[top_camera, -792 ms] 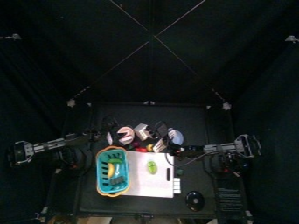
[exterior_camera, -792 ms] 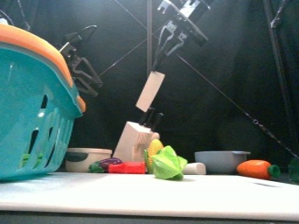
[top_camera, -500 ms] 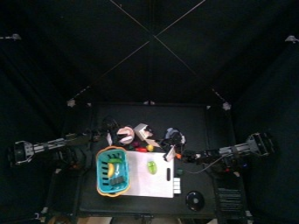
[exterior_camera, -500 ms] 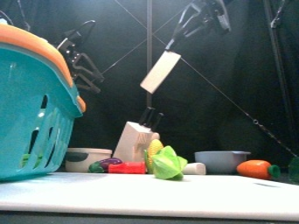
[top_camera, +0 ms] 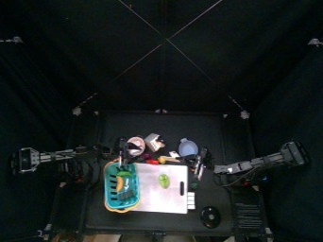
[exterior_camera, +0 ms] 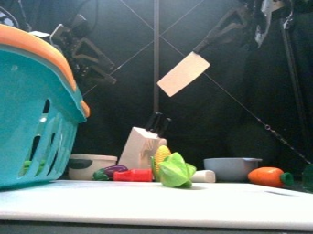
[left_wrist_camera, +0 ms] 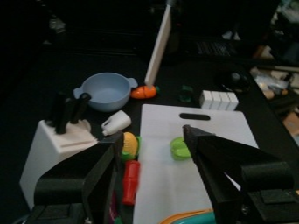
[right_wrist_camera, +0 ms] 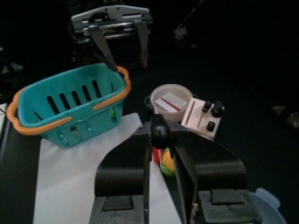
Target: Grab cleaver with other hand
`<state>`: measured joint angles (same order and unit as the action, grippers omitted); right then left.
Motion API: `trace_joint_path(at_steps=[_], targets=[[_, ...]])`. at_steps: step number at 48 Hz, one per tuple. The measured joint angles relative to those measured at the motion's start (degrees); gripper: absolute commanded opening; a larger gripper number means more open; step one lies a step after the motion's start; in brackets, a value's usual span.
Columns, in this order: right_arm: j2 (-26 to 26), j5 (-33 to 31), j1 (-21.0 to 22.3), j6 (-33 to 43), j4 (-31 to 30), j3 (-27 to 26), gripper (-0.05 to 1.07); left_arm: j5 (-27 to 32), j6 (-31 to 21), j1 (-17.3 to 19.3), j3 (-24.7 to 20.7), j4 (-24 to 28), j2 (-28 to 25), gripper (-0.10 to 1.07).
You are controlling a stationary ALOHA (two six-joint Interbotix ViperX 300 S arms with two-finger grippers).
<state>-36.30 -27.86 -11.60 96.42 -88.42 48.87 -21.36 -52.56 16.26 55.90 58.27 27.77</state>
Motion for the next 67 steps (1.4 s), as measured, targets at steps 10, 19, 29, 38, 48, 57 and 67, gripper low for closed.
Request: trace_joint_path(at_steps=[10,19,29,38,48,57,67], targets=[[0.53,2.37,0.18,-0.09,-3.25,0.18,0.52,-0.53,5.19,-0.79,-4.66,-4.22,-7.03,0.91],[0.7,3.69,0.18,0.18,-3.34,0.18,0.52,-0.97,11.78,-1.14,-7.73,-6.5,-11.87,0.91],[0.79,3.78,0.18,0.18,-3.25,0.09,0.52,-5.27,17.93,-2.02,-10.02,-10.55,-16.61,0.91],[1.58,3.87,0.18,0.26,-3.34,-0.26,0.52,-9.93,21.8,-2.2,-11.43,-16.17,-20.21,0.91],[2.29,3.87,0.26,0.26,-3.25,-0.53,0.52,-12.92,25.49,-2.11,-12.3,-21.45,-23.29,0.84],[2.37,3.87,0.26,0.26,-3.25,-0.44,0.52,-13.45,26.89,-2.2,-12.3,-23.2,-24.17,0.65],[2.29,3.87,0.53,0.26,-2.29,-0.53,0.52,-13.45,27.16,-2.2,-12.3,-23.38,-23.99,0.45]])
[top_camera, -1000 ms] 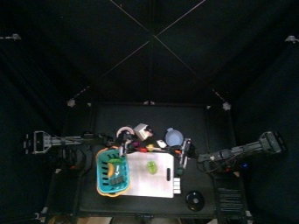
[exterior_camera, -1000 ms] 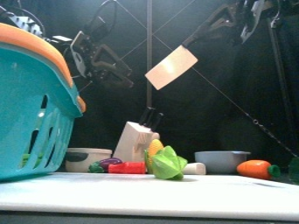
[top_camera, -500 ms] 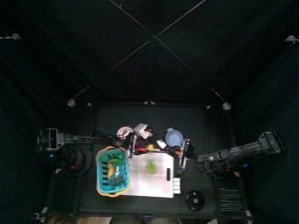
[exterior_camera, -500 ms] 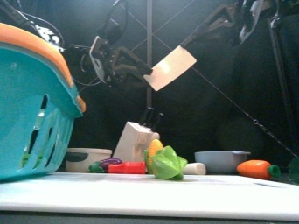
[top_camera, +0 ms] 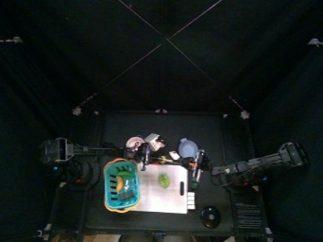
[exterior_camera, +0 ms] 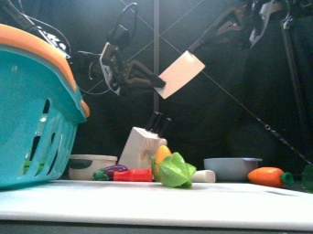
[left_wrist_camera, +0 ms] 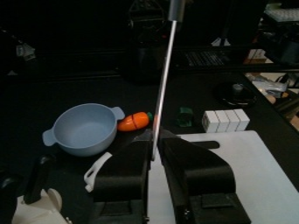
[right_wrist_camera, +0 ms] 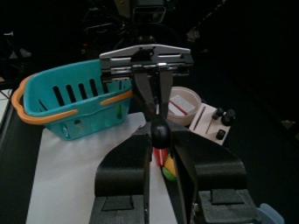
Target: Grab cleaver with other hand
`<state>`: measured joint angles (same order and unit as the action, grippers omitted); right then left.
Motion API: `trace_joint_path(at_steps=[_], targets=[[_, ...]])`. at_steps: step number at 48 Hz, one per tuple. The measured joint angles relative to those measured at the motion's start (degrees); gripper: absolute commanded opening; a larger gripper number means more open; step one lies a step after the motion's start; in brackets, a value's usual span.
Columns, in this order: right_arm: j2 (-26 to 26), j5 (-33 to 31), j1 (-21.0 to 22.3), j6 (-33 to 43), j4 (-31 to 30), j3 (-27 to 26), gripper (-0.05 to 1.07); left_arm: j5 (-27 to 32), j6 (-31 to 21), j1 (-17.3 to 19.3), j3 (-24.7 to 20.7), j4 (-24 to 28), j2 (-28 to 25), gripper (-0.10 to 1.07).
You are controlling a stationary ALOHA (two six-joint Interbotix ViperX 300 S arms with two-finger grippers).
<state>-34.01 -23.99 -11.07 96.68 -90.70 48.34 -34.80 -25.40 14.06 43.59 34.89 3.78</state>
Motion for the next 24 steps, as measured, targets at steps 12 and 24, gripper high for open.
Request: trace_joint_path(at_steps=[12,24], targets=[[0.0,-0.09,0.53,-0.18,2.81,0.0,0.52,0.09,-0.09,0.0,0.35,0.0,0.53,0.41],[0.62,-0.09,1.49,-0.35,5.45,0.0,0.52,0.09,-0.09,0.0,0.7,0.09,0.62,0.41]])
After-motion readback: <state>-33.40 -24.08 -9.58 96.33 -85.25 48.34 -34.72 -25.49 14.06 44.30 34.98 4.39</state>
